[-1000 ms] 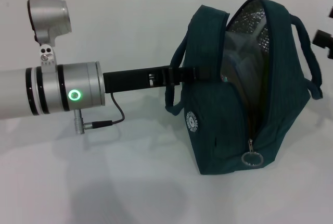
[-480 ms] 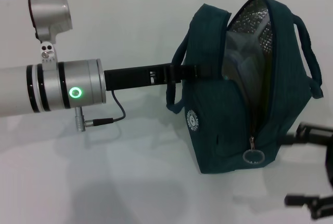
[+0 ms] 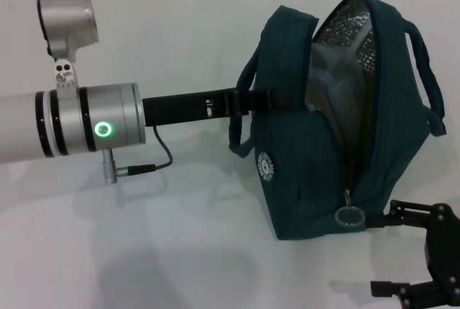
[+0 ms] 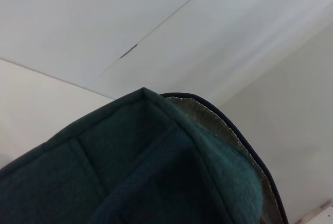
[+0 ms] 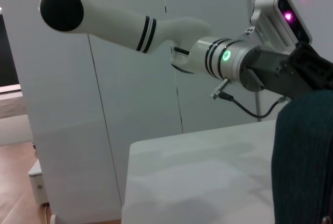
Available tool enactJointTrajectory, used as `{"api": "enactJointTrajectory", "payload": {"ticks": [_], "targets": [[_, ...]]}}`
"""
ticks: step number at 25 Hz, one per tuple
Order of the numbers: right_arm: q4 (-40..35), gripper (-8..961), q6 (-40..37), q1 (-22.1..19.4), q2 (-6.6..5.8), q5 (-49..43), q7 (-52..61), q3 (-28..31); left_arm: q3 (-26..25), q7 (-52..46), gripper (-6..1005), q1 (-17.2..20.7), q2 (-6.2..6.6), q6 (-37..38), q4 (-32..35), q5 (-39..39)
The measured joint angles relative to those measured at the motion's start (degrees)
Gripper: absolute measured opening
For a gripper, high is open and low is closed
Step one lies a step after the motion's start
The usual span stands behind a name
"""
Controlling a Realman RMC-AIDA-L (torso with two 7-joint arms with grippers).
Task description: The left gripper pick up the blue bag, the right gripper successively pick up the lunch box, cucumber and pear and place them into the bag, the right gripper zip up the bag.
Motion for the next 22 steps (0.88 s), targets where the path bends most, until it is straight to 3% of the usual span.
{"api": "enactJointTrajectory", "payload": {"ticks": [22], "targets": [[5.1, 860, 2.7, 1.0, 0.09, 2.5, -2.7, 2.5, -0.1, 0.0, 54, -0.4, 0.05, 0.0, 0.0, 0.0]]}}
